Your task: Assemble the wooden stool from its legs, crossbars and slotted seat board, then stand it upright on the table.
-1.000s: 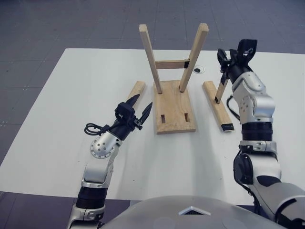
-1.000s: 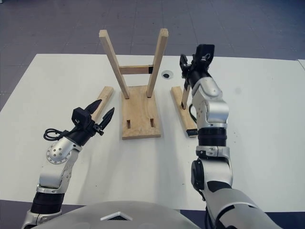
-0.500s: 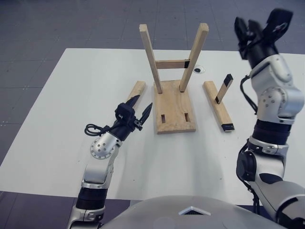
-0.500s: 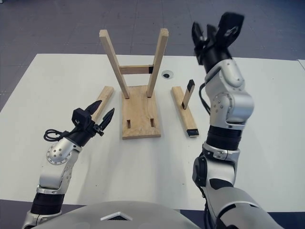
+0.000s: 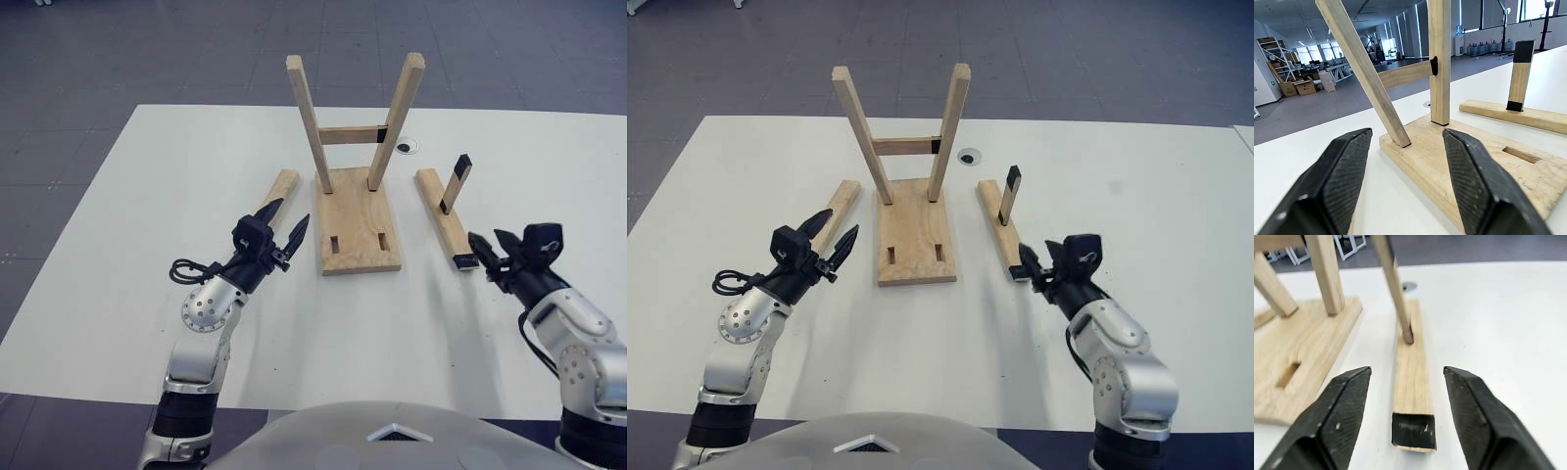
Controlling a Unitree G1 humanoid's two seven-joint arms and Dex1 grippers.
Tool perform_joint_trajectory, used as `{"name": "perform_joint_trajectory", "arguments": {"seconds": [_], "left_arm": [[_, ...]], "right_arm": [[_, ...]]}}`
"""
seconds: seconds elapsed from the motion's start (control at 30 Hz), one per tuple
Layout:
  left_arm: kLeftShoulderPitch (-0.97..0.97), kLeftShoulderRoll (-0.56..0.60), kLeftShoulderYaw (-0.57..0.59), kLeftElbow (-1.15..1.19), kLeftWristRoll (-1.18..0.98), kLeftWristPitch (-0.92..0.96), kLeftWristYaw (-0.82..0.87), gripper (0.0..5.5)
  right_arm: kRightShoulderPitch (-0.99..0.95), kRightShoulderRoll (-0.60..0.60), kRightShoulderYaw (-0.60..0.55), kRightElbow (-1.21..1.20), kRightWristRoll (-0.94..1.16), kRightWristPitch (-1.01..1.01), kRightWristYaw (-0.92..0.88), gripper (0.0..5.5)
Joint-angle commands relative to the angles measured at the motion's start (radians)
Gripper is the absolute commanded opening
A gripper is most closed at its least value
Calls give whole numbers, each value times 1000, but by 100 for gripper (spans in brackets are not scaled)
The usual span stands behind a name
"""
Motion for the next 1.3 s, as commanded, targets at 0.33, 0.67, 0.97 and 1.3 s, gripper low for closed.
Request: {"name": "perform_joint_trajectory", "arguments": {"seconds": [0.33,0.67,0.97,1.3], "left_arm": [[-19,6,-7,8,2,8,-7,267],[-44,13,8,21,-8,11,-11,267],[-132,-29,129,-104,-443,299,-22,267],[-372,1,288,-158,-1292,688,309,345]], "right_arm": [[-109,14,140,348,-205,-203,-2,326],[-250,86,68,307,-146,-225,-46,203],[-634,126,-109,26,276,-8,-136,203],[-737,174,13,86,656,165,-1,203]]}}
